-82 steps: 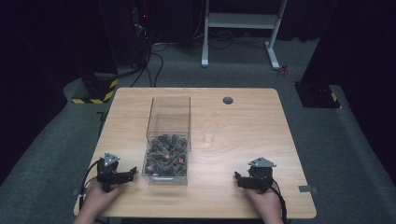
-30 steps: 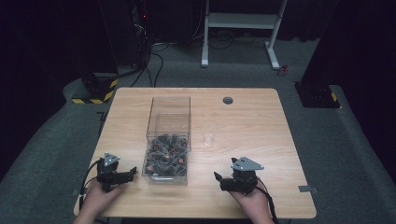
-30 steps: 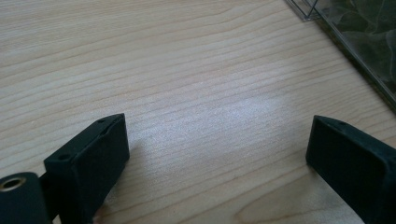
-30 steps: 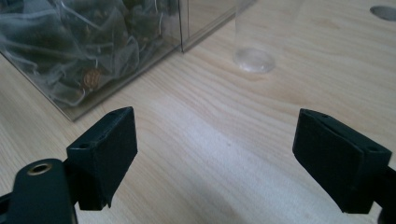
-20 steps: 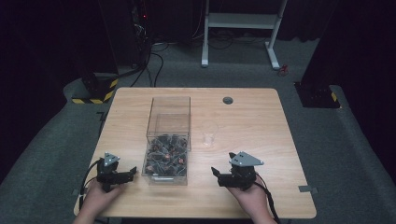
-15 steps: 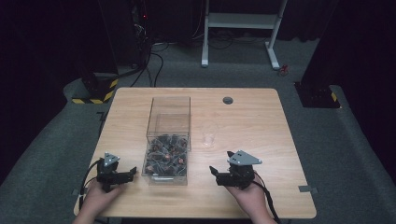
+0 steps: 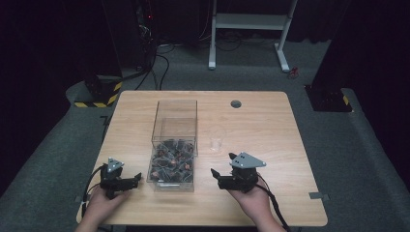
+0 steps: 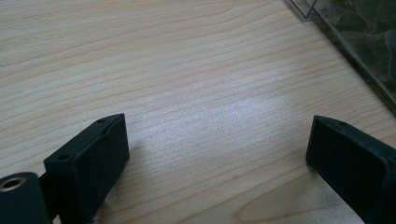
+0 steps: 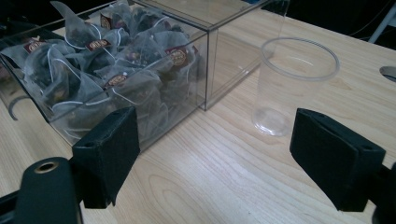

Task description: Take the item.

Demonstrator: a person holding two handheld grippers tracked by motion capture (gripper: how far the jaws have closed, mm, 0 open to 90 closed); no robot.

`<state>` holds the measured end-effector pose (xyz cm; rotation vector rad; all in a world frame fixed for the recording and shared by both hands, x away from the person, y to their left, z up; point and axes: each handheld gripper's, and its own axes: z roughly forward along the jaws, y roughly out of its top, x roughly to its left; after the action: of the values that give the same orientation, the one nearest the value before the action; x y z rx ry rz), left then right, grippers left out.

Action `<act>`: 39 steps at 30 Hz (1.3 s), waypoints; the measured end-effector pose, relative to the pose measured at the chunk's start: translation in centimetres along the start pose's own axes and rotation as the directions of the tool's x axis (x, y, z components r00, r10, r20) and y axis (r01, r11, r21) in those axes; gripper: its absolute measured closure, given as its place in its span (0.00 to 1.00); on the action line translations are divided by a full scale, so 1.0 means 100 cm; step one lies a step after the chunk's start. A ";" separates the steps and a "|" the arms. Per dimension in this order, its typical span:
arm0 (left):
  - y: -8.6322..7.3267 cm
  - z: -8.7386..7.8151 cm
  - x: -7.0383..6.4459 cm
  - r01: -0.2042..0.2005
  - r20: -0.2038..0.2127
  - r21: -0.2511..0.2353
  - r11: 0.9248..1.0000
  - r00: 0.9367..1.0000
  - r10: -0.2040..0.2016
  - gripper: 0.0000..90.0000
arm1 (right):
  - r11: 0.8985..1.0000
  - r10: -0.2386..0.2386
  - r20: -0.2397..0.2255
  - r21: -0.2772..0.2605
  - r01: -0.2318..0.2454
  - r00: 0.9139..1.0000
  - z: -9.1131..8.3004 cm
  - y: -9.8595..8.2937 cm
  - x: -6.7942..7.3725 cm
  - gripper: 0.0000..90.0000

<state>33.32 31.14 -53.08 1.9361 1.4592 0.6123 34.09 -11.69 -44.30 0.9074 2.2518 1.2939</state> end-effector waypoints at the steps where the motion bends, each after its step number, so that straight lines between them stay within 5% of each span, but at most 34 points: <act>1: 0.000 0.000 0.000 -0.001 -0.001 -0.002 1.000 1.000 0.001 0.07 | 1.000 -0.002 0.000 0.003 0.002 1.000 0.001 0.002 0.001 0.18; 39: 0.000 0.000 0.000 0.001 0.006 -0.001 1.000 1.000 -0.001 0.07 | 0.998 -0.067 -0.081 0.010 0.068 0.994 0.030 0.035 0.040 0.21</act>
<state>33.30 31.18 -53.07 1.9345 1.4560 0.6062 34.29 -5.79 -42.85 0.7895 2.3336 1.3103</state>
